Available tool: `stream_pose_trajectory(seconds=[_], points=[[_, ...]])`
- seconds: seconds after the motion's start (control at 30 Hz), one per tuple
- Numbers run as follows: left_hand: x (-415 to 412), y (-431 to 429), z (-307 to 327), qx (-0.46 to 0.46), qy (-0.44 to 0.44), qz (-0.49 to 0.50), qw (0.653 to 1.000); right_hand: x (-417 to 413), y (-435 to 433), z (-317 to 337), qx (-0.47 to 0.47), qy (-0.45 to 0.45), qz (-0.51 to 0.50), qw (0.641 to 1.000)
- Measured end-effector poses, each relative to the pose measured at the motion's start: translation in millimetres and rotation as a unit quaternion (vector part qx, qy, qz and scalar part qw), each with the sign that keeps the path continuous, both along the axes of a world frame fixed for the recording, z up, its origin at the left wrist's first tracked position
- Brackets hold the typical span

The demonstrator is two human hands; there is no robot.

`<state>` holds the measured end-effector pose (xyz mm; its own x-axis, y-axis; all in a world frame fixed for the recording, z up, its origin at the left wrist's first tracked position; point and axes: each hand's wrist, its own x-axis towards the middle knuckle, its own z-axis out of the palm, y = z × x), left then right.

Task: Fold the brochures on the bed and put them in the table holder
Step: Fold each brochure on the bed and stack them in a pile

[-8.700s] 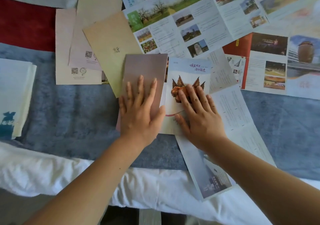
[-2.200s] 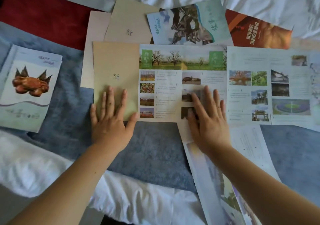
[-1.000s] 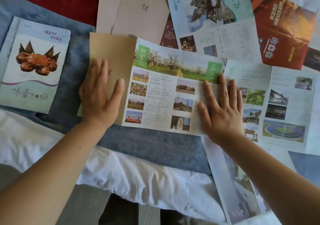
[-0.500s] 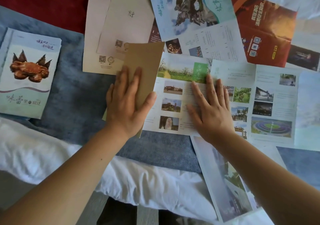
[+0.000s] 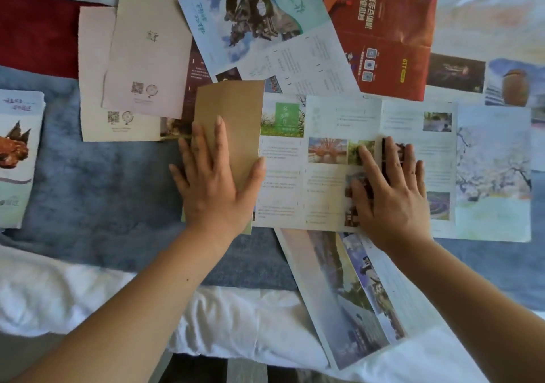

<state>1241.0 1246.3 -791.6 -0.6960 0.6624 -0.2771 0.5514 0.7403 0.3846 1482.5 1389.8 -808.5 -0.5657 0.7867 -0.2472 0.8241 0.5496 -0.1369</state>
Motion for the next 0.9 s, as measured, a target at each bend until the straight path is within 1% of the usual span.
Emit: stream_pose_trajectory(seconds=[0.17, 0.3, 0.5, 0.7, 0.83, 0.9], points=[[26, 23, -7, -0.069, 0.031, -0.016, 0.997, 3, -1, -2, -0.026, 0.0, -0.009, 1.0], [41, 35, -12, -0.096, 0.053, -0.068, 0.992, 0, -1, -3, -0.028, 0.014, -0.014, 0.999], [46, 34, -29, -0.128, 0.09, -0.095, 0.983, -2, -5, -4, -0.029, 0.032, -0.012, 0.999], [21, 18, -34, -0.126, 0.111, -0.099, 0.981, -22, -18, -8, -0.041, 0.054, 0.009, 0.998], [-16, -5, -37, -0.131, 0.13, -0.09, 0.979, -43, -32, -7, -0.046, 0.06, 0.05, 0.996], [-38, -23, -37, -0.14, 0.133, -0.085, 0.977, -56, -40, -7, -0.038, 0.051, 0.086, 0.994]])
